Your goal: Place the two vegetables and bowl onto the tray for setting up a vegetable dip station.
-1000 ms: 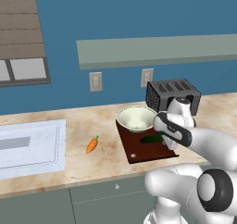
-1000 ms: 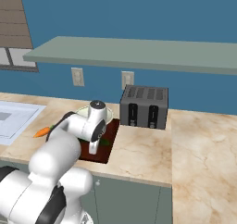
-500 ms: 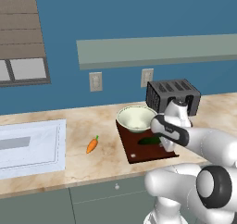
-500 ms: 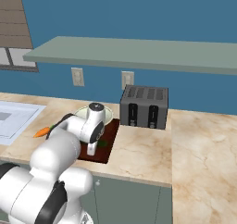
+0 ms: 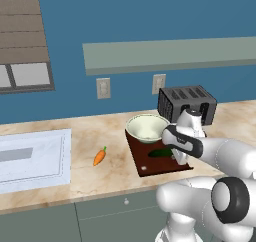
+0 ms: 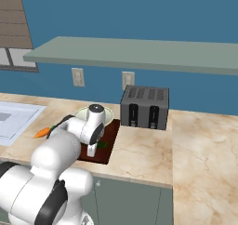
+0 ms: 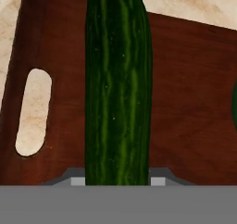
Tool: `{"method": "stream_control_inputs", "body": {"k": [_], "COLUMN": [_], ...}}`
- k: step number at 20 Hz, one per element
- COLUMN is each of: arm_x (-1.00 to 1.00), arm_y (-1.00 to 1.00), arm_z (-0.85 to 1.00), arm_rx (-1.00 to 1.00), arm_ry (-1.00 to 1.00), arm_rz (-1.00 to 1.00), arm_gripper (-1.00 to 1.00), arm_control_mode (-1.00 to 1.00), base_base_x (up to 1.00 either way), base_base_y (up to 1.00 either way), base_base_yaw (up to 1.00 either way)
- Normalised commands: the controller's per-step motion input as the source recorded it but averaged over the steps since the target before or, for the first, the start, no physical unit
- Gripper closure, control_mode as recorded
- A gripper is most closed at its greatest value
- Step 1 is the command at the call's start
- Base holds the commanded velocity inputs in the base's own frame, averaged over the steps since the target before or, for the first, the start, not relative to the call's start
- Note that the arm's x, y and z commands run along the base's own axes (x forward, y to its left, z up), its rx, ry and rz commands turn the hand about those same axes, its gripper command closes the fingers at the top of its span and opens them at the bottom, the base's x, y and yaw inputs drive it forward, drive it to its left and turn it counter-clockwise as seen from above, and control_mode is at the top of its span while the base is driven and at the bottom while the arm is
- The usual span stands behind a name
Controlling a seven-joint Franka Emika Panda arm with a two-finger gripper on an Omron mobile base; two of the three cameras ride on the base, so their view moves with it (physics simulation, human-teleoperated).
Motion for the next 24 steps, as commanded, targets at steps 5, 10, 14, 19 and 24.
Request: {"method": "stream_control_inputs", "body": {"k": [5,10,14,19,24], "arm_x": [0.0,0.0,0.0,0.0,0.0], "arm_y": [0.0,0.0,0.0,0.01,0.0], "arm_z": [-0.05,-0.05,-0.05,-0.04,-0.02], "arm_rx": [0.02,0.01,0.0,0.0,0.0], "arm_ry": [0.0,0.0,0.0,0.0,0.0], "arm_rz": [0.0,0.0,0.0,0.0,0.0], "arm_gripper": [1.0,1.0,-1.0,-1.0,-1.0], "arm_control_mode": [-1.0,-1.0,-1.0,-1.0,-1.0], "base_base_x": [0.0,0.0,0.0,0.0,0.0], "base_base_y": [0.0,0.0,0.0,0.0,0.0], "base_base_yaw": [0.0,0.0,0.0,0.0,0.0]}}
